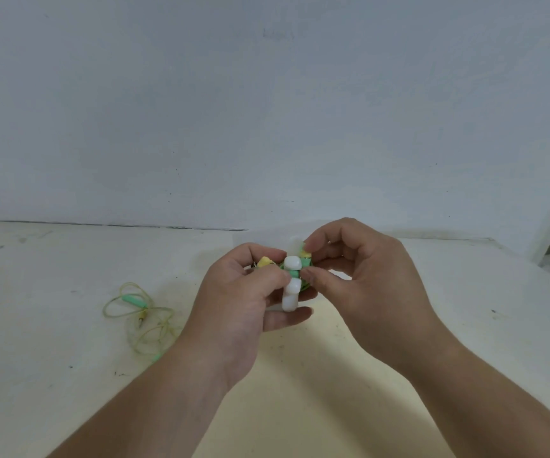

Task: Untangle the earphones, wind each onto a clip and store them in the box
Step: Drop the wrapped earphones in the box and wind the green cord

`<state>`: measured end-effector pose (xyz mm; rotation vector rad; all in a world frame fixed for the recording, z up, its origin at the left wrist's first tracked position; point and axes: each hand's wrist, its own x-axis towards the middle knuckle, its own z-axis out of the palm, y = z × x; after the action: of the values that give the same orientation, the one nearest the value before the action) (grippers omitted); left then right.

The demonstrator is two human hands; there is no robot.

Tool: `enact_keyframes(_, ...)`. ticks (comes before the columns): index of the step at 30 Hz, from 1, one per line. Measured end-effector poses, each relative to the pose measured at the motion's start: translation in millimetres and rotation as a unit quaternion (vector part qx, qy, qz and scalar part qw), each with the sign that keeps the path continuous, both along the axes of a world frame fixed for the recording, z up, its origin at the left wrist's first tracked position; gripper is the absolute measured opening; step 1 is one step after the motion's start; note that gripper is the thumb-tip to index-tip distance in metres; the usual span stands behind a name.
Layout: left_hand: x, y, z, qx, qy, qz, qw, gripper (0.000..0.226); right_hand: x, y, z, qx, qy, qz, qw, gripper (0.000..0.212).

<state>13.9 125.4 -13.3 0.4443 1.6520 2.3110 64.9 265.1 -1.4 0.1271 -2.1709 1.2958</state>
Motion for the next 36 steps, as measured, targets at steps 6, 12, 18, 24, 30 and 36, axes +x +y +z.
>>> enact_keyframes(6, -2.8, 1.7, -3.8, -0.019, -0.047, 0.021, 0.998, 0.021, -4.5, -2.2, -7.6, 0.058, -0.014, -0.033, 0.998, 0.036)
enact_keyframes(12, -0.4, 10.4, -13.8, -0.036, -0.043, 0.075, 0.996, 0.018, -11.4, 7.1, -15.4, -0.054, -0.162, -0.003, 0.985, 0.028)
enact_keyframes(18, 6.9, 12.2, -13.1, -0.117, 0.028, 0.028, 0.992, 0.015, -11.9, 15.1, -14.9, -0.246, -0.278, 0.166, 0.914, 0.024)
enact_keyframes(24, -11.7, -0.7, -19.4, -0.331, 0.296, 0.195, 0.875, 0.007, -9.3, 33.1, -4.3, -0.11, -0.291, 0.032, 0.95, 0.011)
enact_keyframes(30, -30.4, -4.7, -27.6, -0.39, 0.382, 0.178, 0.819, 0.059, -22.5, 34.6, 0.1, -0.031, -0.222, -0.049, 0.973, 0.009)
enact_keyframes(36, -32.8, -5.0, -32.7, -0.361, 0.35, 0.136, 0.854, 0.079, -63.7, 38.4, 15.0, 0.098, -0.204, -0.142, 0.964, 0.026)
